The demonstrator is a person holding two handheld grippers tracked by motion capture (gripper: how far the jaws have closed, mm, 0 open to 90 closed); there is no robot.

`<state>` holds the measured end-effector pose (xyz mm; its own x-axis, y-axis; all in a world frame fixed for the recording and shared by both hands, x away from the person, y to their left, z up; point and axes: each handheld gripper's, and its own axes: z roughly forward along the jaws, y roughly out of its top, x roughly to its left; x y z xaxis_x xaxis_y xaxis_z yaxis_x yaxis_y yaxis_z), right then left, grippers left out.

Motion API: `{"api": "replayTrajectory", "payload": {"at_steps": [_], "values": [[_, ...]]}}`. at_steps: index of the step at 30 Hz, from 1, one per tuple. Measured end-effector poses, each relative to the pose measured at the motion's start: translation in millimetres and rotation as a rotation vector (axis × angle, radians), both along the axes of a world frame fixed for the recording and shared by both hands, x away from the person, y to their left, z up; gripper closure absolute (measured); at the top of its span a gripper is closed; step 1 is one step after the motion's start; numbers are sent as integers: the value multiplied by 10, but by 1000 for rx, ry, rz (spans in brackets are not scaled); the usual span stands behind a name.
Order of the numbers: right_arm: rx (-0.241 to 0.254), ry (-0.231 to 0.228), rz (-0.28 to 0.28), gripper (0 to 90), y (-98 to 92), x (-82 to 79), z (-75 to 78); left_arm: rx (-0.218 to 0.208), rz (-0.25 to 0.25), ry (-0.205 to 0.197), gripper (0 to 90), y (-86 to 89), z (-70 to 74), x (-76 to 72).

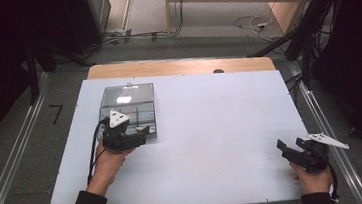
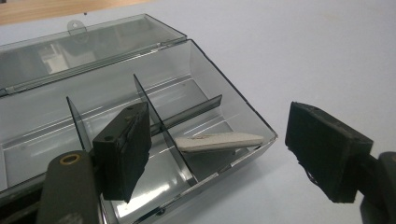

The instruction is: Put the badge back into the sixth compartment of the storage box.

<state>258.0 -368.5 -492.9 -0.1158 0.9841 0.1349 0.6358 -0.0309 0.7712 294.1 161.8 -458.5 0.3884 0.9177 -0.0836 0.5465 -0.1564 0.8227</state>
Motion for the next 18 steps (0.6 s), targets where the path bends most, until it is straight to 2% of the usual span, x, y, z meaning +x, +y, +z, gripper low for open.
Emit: {"api": "replayTrajectory", "payload": {"at_steps": [18], "values": [[-1,-8,1,232,-11,-8,6,5,13,1,230,149,-24,-103]]}}
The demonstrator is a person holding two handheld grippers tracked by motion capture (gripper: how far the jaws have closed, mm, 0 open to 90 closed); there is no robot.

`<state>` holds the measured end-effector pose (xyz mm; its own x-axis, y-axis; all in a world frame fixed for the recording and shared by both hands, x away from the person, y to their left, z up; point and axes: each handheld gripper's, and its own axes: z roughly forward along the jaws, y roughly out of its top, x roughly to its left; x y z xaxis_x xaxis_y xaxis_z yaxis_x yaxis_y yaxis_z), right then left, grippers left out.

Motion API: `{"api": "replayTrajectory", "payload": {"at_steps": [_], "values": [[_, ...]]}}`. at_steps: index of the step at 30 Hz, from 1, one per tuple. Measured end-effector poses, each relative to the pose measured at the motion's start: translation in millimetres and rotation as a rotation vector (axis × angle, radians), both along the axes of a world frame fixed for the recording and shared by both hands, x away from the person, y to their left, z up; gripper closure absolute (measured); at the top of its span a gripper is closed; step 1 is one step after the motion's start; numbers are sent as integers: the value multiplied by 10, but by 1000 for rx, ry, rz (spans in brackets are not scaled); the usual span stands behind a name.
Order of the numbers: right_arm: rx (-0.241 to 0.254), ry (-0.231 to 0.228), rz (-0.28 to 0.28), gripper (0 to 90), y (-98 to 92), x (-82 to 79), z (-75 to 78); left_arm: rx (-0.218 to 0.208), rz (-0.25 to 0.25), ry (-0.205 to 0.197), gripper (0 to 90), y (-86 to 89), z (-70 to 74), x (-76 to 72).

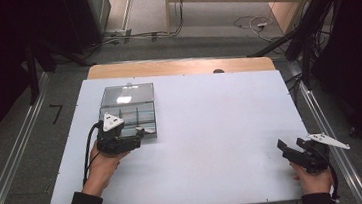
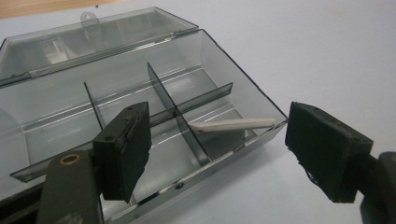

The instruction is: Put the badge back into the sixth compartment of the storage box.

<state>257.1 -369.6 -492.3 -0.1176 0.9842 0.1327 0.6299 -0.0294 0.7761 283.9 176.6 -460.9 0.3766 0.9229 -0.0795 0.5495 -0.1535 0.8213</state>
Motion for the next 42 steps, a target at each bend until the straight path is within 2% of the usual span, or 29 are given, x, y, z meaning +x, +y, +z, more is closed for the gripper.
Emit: {"api": "replayTrajectory", "payload": {"at_steps": [12,42], "values": [[4,4,-1,232,-2,-5,1,9,-2,4,221,30,-1,-49],[5,5,0,232,-4,-13,3,-4,1,-7,220,100,-4,-228]]}}
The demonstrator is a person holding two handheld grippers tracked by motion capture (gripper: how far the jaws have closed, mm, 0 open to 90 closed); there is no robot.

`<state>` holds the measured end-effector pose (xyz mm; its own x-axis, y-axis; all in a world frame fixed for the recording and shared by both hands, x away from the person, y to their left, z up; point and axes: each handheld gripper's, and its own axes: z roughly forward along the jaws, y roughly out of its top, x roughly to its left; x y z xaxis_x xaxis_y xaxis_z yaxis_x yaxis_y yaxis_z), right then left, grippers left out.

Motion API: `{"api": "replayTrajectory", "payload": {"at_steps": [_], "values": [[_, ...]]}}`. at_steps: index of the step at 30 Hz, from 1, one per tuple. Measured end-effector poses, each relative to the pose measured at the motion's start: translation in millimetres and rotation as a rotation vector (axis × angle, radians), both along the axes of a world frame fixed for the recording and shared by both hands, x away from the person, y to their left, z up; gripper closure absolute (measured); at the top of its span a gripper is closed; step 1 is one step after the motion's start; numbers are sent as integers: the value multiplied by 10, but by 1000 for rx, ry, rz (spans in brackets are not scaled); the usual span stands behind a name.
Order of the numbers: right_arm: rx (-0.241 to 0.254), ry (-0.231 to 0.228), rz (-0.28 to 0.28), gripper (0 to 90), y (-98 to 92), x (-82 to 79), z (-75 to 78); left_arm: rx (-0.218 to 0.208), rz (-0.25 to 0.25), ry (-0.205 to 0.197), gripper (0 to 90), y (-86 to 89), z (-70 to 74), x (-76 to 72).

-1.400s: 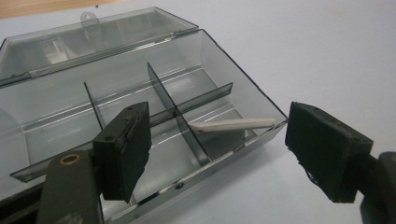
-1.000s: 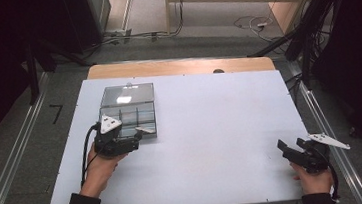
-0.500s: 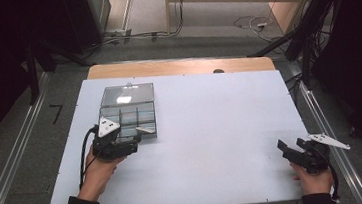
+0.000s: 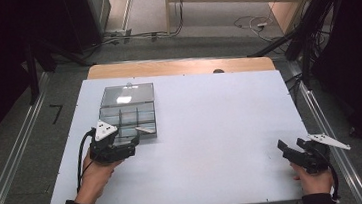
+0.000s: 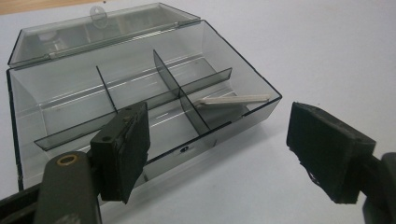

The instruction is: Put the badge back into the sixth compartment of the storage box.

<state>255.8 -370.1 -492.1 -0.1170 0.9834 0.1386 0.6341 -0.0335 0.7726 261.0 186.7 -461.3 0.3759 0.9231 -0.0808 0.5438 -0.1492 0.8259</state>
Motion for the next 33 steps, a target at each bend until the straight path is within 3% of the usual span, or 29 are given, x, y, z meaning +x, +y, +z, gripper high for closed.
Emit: {"api": "replayTrajectory", "payload": {"at_steps": [33], "values": [[-3,-4,2,232,6,-2,3,5,47,-11,220,156,-57,-222]]}}
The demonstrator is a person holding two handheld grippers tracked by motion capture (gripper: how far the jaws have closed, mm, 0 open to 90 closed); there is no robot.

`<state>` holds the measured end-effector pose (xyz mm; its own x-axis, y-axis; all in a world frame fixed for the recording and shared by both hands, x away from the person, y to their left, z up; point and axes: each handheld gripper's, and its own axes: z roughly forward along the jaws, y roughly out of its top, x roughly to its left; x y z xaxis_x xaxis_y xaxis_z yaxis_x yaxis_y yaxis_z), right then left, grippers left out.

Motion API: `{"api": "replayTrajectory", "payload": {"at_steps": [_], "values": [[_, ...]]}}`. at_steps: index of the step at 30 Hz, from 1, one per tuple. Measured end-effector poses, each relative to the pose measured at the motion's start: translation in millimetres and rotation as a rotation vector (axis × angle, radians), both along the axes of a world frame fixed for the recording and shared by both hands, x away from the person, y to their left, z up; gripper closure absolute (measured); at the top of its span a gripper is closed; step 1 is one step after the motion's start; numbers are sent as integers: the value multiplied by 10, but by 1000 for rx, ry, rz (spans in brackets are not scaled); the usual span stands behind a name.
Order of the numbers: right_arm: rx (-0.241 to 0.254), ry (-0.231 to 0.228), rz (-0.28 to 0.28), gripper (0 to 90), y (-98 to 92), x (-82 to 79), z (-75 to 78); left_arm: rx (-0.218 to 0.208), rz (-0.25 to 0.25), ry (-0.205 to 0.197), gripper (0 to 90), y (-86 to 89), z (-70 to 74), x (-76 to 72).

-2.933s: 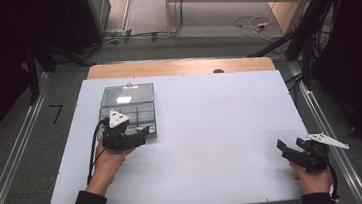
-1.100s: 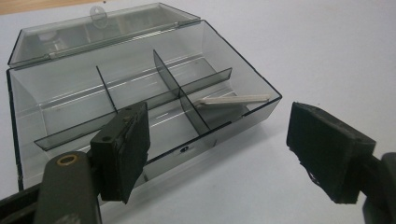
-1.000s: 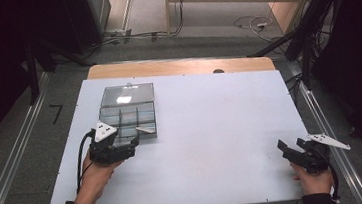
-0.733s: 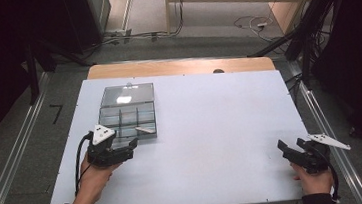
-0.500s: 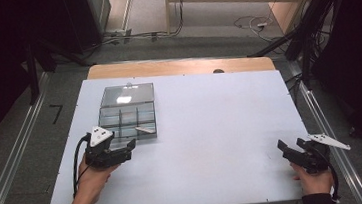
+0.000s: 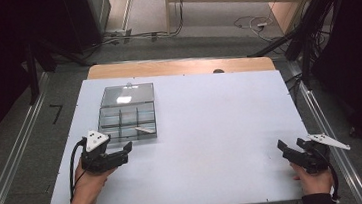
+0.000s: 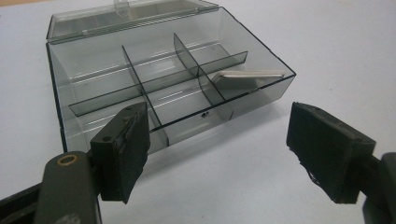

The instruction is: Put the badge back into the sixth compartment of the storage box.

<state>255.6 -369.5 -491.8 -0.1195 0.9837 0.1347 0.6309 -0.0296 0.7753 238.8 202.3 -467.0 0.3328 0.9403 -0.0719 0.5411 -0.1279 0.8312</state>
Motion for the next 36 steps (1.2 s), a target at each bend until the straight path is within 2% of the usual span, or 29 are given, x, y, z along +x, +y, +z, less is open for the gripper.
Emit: {"api": "replayTrajectory", "payload": {"at_steps": [17,36], "values": [[-2,1,2,232,7,1,-2,-1,33,4,220,126,-58,-128],[-4,8,0,232,12,6,-12,-3,48,-2,220,225,-71,-270]]}}
